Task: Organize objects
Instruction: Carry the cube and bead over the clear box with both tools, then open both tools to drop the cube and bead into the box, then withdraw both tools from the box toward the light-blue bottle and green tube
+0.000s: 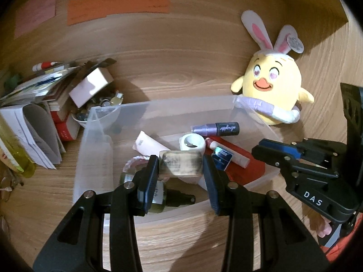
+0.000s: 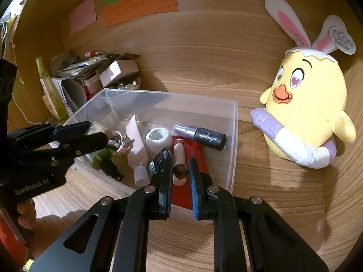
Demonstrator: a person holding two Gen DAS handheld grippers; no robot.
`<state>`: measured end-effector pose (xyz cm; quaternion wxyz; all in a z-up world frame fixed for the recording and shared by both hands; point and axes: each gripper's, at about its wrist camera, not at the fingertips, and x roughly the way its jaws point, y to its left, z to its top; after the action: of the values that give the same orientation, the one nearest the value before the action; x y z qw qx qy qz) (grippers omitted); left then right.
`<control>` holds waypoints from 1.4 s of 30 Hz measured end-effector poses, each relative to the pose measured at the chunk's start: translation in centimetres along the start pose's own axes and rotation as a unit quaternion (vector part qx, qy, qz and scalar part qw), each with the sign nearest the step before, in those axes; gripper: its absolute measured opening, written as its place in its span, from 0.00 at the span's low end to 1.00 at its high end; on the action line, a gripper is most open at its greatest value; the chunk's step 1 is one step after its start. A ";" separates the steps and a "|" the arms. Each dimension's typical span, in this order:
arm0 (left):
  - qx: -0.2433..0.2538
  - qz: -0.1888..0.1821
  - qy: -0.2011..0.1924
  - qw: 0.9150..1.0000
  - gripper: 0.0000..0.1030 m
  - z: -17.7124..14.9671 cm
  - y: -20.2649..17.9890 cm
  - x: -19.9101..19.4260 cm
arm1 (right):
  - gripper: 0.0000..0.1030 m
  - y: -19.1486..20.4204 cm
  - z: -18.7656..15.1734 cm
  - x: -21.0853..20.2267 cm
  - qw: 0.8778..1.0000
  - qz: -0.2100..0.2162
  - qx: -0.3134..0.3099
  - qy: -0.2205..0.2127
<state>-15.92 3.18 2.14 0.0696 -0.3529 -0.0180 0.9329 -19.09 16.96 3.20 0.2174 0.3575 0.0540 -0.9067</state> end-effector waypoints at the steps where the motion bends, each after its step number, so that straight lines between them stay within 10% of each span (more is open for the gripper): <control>1: 0.003 0.002 0.001 1.000 0.38 -0.1 -0.1 0.1 | 0.12 0.0 0.0 0.1 1.000 0.000 0.000 0.001; 12: 0.017 0.007 -0.005 1.000 0.39 0.0 -0.8 0.2 | 0.14 0.6 0.0 0.4 1.000 -0.002 -0.010 0.000; 28: 0.016 0.009 -0.023 1.000 0.78 -0.2 -0.5 -3.6 | 0.72 1.1 0.1 -3.5 0.999 -0.029 -0.015 -0.042; 42: 0.028 0.024 -0.020 0.999 0.93 -3.1 -0.2 -8.1 | 0.80 2.7 -3.0 -8.2 0.996 -0.048 -0.054 -0.057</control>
<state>-7.87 2.14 5.14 0.0571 -0.3327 0.0153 0.9412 -10.76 18.16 6.66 0.1952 0.2900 0.1074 -0.9307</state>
